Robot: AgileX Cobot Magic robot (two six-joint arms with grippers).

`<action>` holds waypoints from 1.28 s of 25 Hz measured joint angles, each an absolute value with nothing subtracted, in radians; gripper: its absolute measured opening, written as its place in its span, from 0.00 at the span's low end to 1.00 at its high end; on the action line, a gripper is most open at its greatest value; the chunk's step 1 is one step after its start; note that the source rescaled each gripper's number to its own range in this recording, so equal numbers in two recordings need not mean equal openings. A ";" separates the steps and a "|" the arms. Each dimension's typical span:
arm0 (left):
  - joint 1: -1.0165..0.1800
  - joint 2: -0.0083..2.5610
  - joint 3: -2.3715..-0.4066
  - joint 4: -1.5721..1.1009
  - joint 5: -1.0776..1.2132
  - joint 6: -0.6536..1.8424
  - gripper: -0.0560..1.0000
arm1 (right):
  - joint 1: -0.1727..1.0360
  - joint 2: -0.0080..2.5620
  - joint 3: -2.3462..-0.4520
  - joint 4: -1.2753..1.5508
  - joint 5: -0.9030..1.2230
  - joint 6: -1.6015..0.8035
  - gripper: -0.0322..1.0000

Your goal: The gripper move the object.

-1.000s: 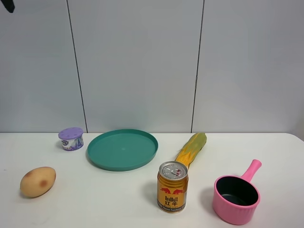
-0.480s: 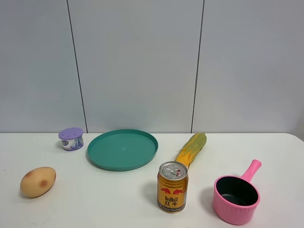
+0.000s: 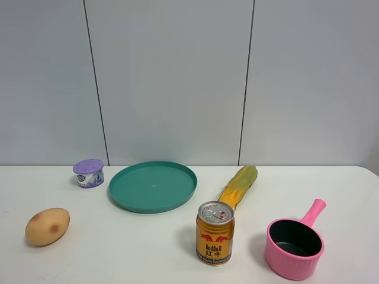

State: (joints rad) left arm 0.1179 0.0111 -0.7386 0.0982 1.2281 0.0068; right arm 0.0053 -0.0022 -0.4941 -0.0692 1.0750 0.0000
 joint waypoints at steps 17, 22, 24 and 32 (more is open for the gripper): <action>0.118 0.015 -0.512 0.019 1.072 -0.049 1.00 | 0.005 -0.002 -0.494 -0.069 1.075 0.000 1.00; 0.118 0.015 -0.507 0.018 1.055 -0.049 1.00 | 0.005 -0.002 -0.494 -0.069 1.075 0.000 1.00; 0.118 0.010 -0.507 0.018 1.055 -0.049 1.00 | 0.005 -0.002 -0.494 -0.069 1.075 0.000 1.00; 0.118 -0.006 -0.507 0.019 1.055 -0.049 1.00 | 0.005 -0.002 -0.494 -0.069 1.075 0.000 1.00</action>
State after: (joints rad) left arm 0.1179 -0.0057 -0.5074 0.0193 1.0553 -0.0493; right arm 0.0053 -0.0022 -0.4941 -0.0692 1.0750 0.0000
